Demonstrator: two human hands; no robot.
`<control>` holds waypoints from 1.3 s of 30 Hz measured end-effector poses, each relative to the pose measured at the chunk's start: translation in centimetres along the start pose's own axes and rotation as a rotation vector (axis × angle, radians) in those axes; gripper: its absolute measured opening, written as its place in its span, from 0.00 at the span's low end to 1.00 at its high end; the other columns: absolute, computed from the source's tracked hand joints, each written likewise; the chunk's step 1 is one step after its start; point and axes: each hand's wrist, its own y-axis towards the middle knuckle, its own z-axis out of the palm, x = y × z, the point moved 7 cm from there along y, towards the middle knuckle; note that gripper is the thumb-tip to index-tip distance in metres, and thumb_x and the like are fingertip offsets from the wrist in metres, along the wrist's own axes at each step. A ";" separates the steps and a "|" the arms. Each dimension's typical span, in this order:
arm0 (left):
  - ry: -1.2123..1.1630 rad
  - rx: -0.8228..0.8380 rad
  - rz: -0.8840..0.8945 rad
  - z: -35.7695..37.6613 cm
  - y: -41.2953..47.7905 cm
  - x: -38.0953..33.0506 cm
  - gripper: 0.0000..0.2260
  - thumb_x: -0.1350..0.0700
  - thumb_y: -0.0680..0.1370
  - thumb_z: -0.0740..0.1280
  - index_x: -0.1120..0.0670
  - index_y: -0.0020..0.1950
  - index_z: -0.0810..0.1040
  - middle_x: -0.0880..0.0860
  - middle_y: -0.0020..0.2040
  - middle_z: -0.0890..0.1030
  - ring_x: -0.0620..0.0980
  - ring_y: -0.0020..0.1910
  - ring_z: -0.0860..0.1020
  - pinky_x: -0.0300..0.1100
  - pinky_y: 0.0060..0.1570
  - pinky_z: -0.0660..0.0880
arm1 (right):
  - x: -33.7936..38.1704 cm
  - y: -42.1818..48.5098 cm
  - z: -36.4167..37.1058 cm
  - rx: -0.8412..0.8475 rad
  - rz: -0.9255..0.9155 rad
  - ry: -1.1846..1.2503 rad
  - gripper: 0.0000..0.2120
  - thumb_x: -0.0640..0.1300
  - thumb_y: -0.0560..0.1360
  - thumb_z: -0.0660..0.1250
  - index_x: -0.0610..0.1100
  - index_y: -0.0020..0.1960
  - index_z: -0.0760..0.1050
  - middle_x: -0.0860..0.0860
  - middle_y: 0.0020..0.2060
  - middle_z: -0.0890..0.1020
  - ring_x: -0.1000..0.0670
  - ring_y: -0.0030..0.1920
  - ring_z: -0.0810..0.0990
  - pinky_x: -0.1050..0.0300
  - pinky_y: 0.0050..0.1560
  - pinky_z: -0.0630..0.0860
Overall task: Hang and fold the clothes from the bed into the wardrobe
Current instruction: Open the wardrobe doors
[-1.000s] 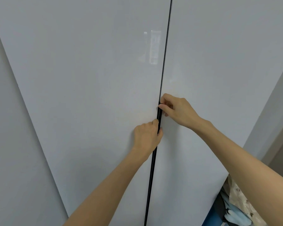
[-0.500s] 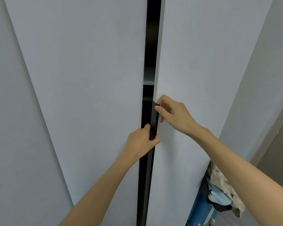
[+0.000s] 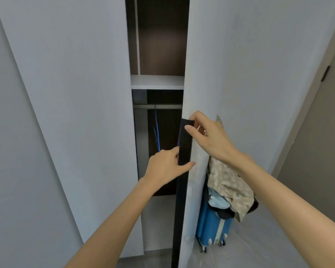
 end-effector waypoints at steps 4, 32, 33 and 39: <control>0.036 0.032 0.003 1.8 0.0 -6.2 0.21 0.30 0.69 0.64 0.47 0.34 0.67 0.45 0.27 0.72 0.42 0.27 0.73 0.39 0.28 0.72 | -1.0 -3.7 -4.9 -0.038 0.048 -0.169 0.06 0.50 0.81 0.60 0.49 0.48 0.67 0.54 0.34 0.73 0.57 0.30 0.71 0.68 0.31 0.67; -0.028 0.323 0.087 8.8 1.0 -15.0 0.29 0.31 0.77 0.52 0.49 0.68 0.69 0.49 0.64 0.77 0.49 0.58 0.78 0.45 0.53 0.75 | -2.4 -11.8 -15.3 -0.216 0.210 -0.418 0.07 0.50 0.80 0.61 0.50 0.56 0.71 0.57 0.44 0.78 0.56 0.38 0.74 0.59 0.37 0.72; -0.009 0.323 0.076 8.5 0.8 -13.6 0.27 0.33 0.77 0.53 0.48 0.69 0.69 0.49 0.65 0.76 0.49 0.58 0.77 0.45 0.54 0.75 | -2.2 -11.2 -14.5 -0.191 0.200 -0.376 0.07 0.49 0.80 0.61 0.50 0.56 0.72 0.57 0.46 0.79 0.56 0.39 0.74 0.60 0.39 0.73; 0.112 0.229 -0.162 4.4 -0.7 -3.1 0.21 0.43 0.79 0.61 0.48 0.70 0.68 0.50 0.66 0.75 0.49 0.59 0.77 0.46 0.55 0.76 | -1.3 -5.8 -7.8 -0.071 0.139 -0.213 0.09 0.46 0.80 0.62 0.48 0.59 0.74 0.56 0.50 0.80 0.57 0.44 0.77 0.63 0.45 0.75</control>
